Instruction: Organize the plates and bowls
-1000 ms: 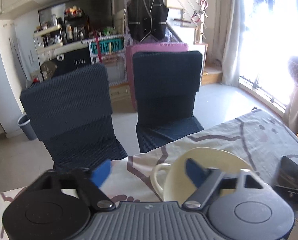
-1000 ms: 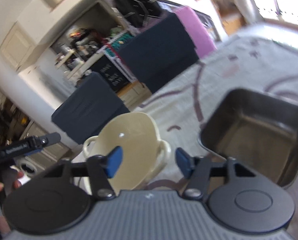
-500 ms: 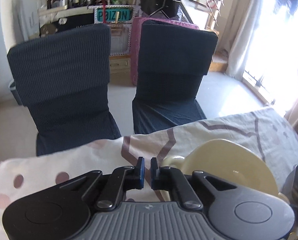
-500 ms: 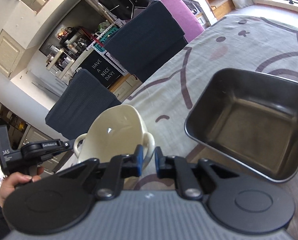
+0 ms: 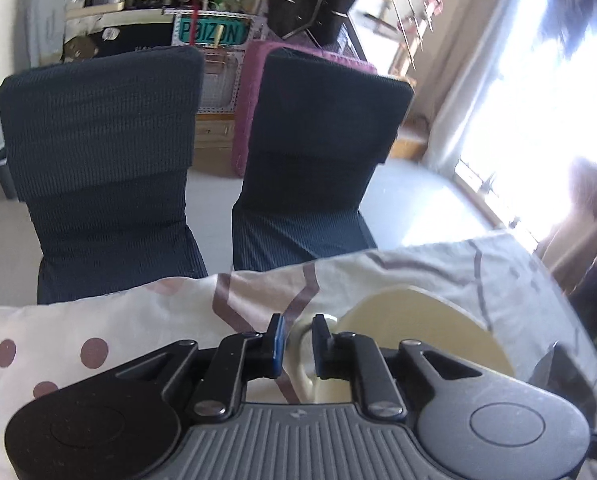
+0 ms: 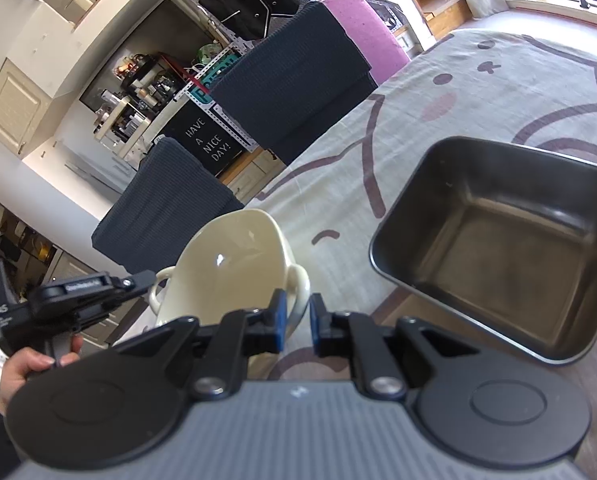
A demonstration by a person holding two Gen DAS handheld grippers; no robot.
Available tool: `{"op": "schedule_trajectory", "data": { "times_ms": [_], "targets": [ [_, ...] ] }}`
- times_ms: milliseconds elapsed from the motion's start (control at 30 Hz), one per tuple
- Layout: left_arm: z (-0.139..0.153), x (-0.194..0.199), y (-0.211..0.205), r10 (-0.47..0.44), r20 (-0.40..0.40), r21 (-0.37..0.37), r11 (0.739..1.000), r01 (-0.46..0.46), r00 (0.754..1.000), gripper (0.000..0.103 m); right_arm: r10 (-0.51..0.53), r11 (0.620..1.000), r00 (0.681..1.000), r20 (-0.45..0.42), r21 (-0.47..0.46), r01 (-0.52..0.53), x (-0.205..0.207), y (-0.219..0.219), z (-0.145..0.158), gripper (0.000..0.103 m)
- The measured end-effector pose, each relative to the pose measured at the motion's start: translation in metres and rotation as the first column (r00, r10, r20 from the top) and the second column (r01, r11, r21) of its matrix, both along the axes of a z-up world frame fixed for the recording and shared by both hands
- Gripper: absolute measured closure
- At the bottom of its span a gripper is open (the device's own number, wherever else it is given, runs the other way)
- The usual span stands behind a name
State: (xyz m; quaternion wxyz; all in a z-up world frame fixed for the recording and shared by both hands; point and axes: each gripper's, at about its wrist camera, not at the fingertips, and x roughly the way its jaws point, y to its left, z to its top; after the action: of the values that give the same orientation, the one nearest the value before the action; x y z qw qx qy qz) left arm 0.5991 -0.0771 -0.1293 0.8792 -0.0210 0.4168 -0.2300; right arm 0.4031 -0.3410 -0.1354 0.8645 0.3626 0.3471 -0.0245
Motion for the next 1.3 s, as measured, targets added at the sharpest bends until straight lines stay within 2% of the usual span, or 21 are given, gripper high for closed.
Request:
{"op": "schedule_trajectory", "data": {
  "times_ms": [100, 200, 233, 300, 600, 800, 933, 967, 1000, 1033, 1067, 1133, 1300],
  "targets": [
    [0.000, -0.004, -0.016, -0.021, 0.034, 0.095, 0.995, 0.017, 0.999, 0.082, 0.003, 1.000, 1.000, 0.002, -0.008, -0.003, 0.001, 0.001, 0.000, 0.088],
    [-0.002, -0.006, -0.024, -0.028, 0.030, 0.181, 0.983, 0.022, 0.999, 0.091, 0.007, 1.000, 1.000, 0.002, -0.022, -0.007, 0.001, 0.002, 0.000, 0.088],
    [-0.003, -0.008, -0.025, -0.036, 0.038, 0.207, 0.978, 0.027, 0.999, 0.090, 0.011, 0.999, 1.000, 0.001, -0.031, -0.011, 0.002, 0.003, 0.000, 0.088],
    [-0.005, -0.012, -0.026, -0.033, 0.060, 0.223, 0.975, 0.019, 0.998, 0.090, 0.018, 0.999, 1.000, 0.001, -0.045, -0.018, 0.003, 0.003, 0.001, 0.088],
    [-0.002, -0.034, 0.007, 0.007, 0.006, 0.163, 0.987, -0.008, 1.000, 0.088, 0.060, 0.993, 0.998, 0.030, -0.100, -0.057, 0.014, 0.000, 0.000, 0.090],
    [0.000, -0.055, 0.029, 0.030, -0.020, 0.151, 0.988, -0.027, 0.999, 0.088, 0.091, 0.990, 0.995, 0.033, -0.110, -0.087, 0.028, 0.003, 0.001, 0.092],
    [0.004, -0.055, 0.044, 0.042, -0.057, 0.093, 0.995, -0.037, 0.997, 0.089, 0.134, 0.986, 0.991, 0.028, -0.103, -0.130, 0.036, 0.002, 0.002, 0.092],
    [0.005, -0.056, 0.048, 0.038, -0.058, 0.069, 0.997, -0.034, 0.998, 0.085, 0.151, 0.985, 0.988, 0.024, -0.089, -0.148, 0.039, -0.001, 0.002, 0.091],
    [0.007, -0.057, 0.052, 0.027, -0.059, 0.040, 0.999, -0.025, 0.998, 0.080, 0.165, 0.984, 0.986, 0.021, -0.066, -0.164, 0.041, -0.005, 0.001, 0.088],
    [0.007, -0.057, 0.055, 0.026, -0.061, 0.011, 1.000, -0.026, 0.998, 0.068, 0.181, 0.983, 0.983, 0.018, -0.037, -0.181, 0.044, -0.010, 0.000, 0.085],
    [0.009, -0.057, 0.058, 0.034, -0.063, -0.017, 0.999, -0.035, 0.997, 0.060, 0.193, 0.981, 0.981, 0.019, -0.016, -0.193, 0.046, -0.013, 0.001, 0.083],
    [0.009, -0.055, 0.059, 0.037, -0.072, -0.044, 0.998, -0.040, 0.997, 0.061, 0.212, 0.977, 0.977, 0.034, -0.008, -0.212, 0.050, -0.016, 0.004, 0.073],
    [-0.006, -0.049, 0.051, 0.061, -0.130, -0.065, 0.995, -0.070, 0.990, 0.062, 0.228, 0.972, 0.973, 0.023, -0.060, -0.226, 0.059, -0.007, 0.011, 0.068]
  ]
}}
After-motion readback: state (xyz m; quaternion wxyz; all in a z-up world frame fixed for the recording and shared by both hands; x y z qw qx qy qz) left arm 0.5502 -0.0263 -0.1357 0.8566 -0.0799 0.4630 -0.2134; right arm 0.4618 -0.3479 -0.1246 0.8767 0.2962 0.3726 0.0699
